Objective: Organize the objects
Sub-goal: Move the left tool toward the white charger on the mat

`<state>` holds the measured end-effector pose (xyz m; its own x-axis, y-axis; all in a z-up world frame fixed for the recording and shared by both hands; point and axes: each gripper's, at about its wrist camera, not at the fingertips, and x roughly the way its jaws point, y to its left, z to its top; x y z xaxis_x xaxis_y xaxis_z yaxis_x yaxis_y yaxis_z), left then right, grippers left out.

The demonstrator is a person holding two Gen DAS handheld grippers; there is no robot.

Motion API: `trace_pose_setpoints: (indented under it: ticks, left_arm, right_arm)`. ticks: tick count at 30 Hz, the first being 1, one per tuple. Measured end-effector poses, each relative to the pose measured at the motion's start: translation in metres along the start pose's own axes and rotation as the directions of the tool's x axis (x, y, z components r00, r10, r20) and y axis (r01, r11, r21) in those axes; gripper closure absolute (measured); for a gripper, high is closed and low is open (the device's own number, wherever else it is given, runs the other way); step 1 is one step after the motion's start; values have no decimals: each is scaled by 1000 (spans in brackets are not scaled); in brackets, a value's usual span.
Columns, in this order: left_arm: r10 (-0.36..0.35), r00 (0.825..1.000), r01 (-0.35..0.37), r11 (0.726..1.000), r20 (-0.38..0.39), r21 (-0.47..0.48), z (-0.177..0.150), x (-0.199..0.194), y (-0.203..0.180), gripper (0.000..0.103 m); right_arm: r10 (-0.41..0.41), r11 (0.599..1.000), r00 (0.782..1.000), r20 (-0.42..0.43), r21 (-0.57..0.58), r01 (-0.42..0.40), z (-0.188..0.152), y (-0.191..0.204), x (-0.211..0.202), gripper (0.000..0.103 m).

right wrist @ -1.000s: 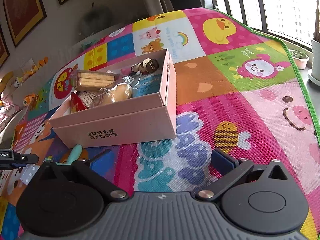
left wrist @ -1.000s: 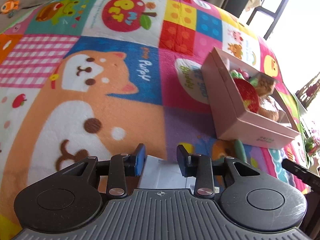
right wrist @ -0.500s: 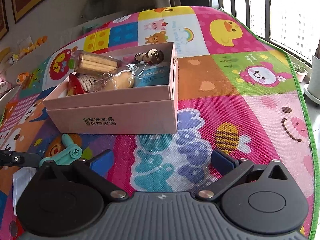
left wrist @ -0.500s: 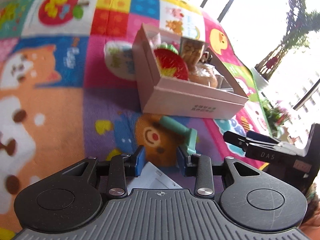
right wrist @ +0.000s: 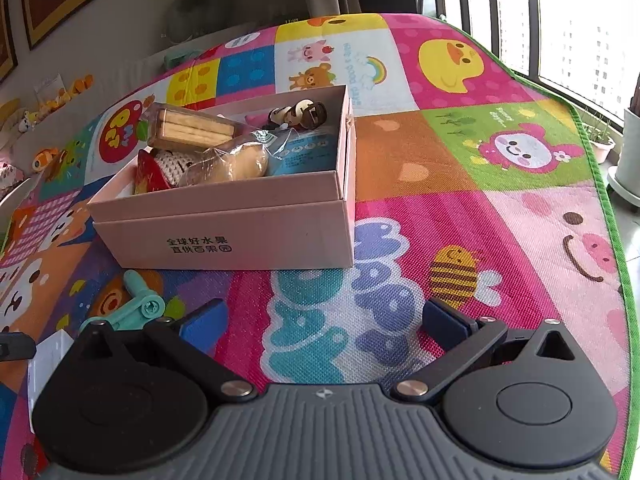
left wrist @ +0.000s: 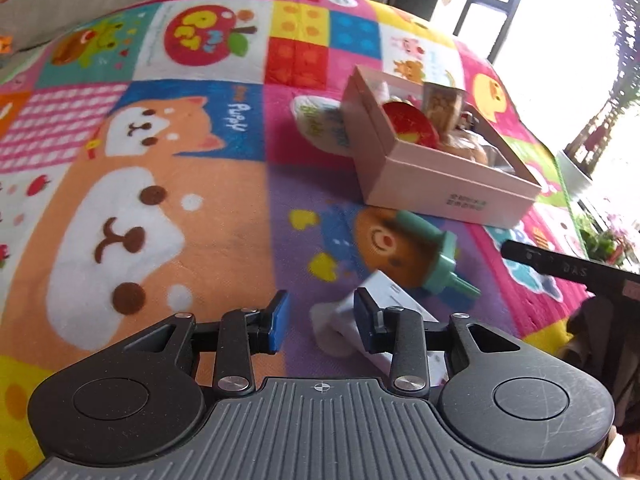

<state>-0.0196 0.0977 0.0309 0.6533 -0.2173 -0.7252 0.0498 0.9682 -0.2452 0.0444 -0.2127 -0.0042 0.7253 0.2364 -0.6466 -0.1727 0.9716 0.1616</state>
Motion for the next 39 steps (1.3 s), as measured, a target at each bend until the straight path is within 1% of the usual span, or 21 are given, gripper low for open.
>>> trace_pose_setpoints:
  ticks: [3,4,9,12,14,17,19,21,24,26,29,32,35,37,38,39]
  left_arm:
    - [-63,998,63,998,-19,-13,-3,6,-5,61]
    - [-70,997,70,997,-20,-11,-3,8,-9,59]
    - [-97,995,97,995,-24,9,-3,16,-26,60]
    - [-91,996,91,996,-9,18,-5,12,-31,63]
    - [-82,996,82,997,22,15,-6,5,-30,63]
    - [-50,994,50,999,97,6,-9,-8,-28,63]
    - [-15,988,16,1000,154,-8,-17,-17,-28,63]
    - [24,981,-22,1000,192,-12,-28,-27,-30,63]
    - [100,972,-92,995,213,-44,-43,-42,-32,63]
    - [132,971,-119,990,200,-76,-48,-51,-28,63]
    - [164,973,-154,985,161,-72,-54,-58,-27,63]
    - [149,982,-146,989,114,-30,-62,-57,-35,62]
    - [134,988,-136,990,74,32,-69,-48,-49,62]
    - [116,992,-118,991,42,62,-73,-39,-57,62]
    - [108,994,-109,992,26,69,-75,-34,-61,60]
    - [111,993,-114,990,36,83,-76,-31,-65,59]
  right_arm:
    - [1,1000,1000,1,2,-1,0,0,0,0]
    - [3,1000,1000,1,3,-3,0,-1,0,0]
    - [13,1000,1000,7,16,-13,0,-3,-1,0]
    - [19,1000,1000,11,24,-19,0,-4,-1,0]
    - [20,999,1000,14,29,-20,-1,-5,-2,0]
    - [19,999,1000,25,44,-20,-1,-6,-3,0]
    - [8,998,999,35,61,-11,-2,-8,-5,0]
    - [2,997,999,45,78,-5,-2,-10,-7,0]
    - [-11,996,998,68,84,5,-3,-11,-10,0]
    - [-23,997,996,85,74,17,-4,-9,-13,0]
    - [-25,999,993,112,50,19,-5,-6,-17,0]
    - [-19,999,993,114,42,14,-5,-5,-19,0]
    - [-53,997,992,118,70,45,-6,-10,-31,0]
    - [-26,997,993,111,77,17,-10,-16,-45,0]
    - [-21,997,992,124,78,11,-13,-20,-53,0]
    - [-26,997,990,142,76,16,-16,-23,-59,0]
